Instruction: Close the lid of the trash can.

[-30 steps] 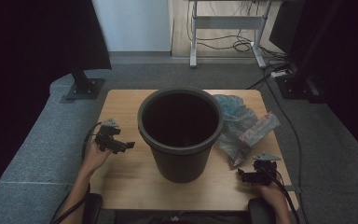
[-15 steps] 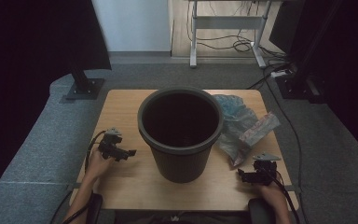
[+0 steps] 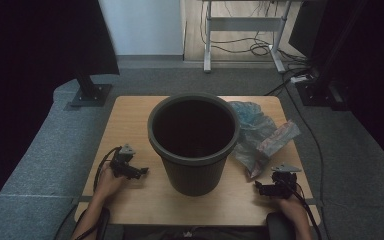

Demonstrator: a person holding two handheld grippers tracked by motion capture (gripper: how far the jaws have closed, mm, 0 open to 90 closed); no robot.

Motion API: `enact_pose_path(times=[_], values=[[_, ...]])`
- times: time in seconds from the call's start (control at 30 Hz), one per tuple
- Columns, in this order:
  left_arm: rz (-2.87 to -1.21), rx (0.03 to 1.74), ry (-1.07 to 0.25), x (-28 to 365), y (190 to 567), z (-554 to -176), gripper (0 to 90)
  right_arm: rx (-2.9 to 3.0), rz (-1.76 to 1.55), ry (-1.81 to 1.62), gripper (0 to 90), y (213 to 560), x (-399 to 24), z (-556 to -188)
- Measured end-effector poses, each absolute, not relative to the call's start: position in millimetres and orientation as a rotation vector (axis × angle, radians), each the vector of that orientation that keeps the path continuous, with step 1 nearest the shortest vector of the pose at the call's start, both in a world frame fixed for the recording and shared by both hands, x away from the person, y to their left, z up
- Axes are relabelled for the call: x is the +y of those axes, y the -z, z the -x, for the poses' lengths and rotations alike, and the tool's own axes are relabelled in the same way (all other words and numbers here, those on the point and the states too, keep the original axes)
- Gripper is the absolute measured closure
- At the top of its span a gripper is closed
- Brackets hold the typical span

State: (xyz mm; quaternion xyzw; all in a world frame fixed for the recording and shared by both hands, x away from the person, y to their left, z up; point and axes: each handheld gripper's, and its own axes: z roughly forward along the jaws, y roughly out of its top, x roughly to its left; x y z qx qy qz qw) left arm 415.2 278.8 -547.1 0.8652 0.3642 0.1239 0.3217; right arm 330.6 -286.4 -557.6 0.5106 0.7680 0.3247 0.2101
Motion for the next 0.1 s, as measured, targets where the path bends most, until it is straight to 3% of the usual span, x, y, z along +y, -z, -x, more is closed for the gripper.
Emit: enact_pose_path(times=[0.1], values=[[-2.268, 0.969, -0.331, 278.0, 547.1, -414.9, 0.0, 2.135, -1.419, -0.903, 0.0, 557.6, -286.4, -330.6]])
